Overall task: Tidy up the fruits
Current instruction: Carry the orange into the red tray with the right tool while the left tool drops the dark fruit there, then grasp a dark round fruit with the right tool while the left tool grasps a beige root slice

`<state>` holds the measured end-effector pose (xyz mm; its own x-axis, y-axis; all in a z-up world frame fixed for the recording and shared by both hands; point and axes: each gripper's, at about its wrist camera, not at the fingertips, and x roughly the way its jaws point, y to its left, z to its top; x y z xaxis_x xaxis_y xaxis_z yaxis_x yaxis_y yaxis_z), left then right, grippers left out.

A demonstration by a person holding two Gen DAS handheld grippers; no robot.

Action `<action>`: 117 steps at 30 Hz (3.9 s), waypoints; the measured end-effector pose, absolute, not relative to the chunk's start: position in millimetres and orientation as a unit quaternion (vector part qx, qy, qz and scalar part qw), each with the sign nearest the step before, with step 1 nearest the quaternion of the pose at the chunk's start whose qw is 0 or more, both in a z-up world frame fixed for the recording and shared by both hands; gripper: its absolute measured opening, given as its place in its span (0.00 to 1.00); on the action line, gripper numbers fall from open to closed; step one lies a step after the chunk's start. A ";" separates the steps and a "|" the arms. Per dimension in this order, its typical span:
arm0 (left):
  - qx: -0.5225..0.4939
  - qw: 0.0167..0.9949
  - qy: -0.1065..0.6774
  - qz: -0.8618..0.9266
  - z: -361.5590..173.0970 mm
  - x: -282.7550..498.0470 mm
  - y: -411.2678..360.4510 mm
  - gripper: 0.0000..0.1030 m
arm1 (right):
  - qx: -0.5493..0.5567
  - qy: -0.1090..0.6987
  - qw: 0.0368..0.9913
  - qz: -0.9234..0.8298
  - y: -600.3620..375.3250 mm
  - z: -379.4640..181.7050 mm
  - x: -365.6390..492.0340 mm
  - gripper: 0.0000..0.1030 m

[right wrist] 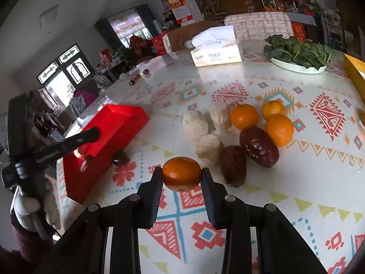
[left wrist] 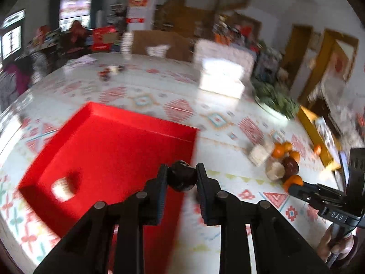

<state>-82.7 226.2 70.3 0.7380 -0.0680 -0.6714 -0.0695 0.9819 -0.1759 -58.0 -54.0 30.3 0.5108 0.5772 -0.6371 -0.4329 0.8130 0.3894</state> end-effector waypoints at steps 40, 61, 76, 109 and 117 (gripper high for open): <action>-0.191 0.923 0.318 0.102 60.7 -144.6 344.7 0.49 | 0.003 0.402 0.839 0.366 143.0 75.1 -40.4 0.56; -0.154 0.931 0.326 0.059 74.8 -148.2 283.3 0.56 | -0.064 0.437 0.841 0.311 113.8 7.9 -34.3 0.51; -0.096 0.920 0.374 -0.067 68.4 -97.1 182.0 0.63 | 0.064 0.384 0.883 0.262 -30.0 46.9 -63.2 0.28; -0.071 0.920 0.370 -0.106 55.0 -33.9 124.0 0.29 | 0.168 0.373 0.880 0.241 -116.4 34.0 -50.9 0.28; -0.091 0.929 0.357 -0.015 80.9 -73.8 235.9 0.29 | 0.123 0.380 0.880 0.257 -76.7 48.4 -57.1 0.28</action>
<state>-73.8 235.9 80.9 0.7441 -0.0931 -0.6615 -0.0364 0.9831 -0.1793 -57.1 -76.7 48.4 0.5796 0.5450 -0.6059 -0.3586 0.8382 0.4109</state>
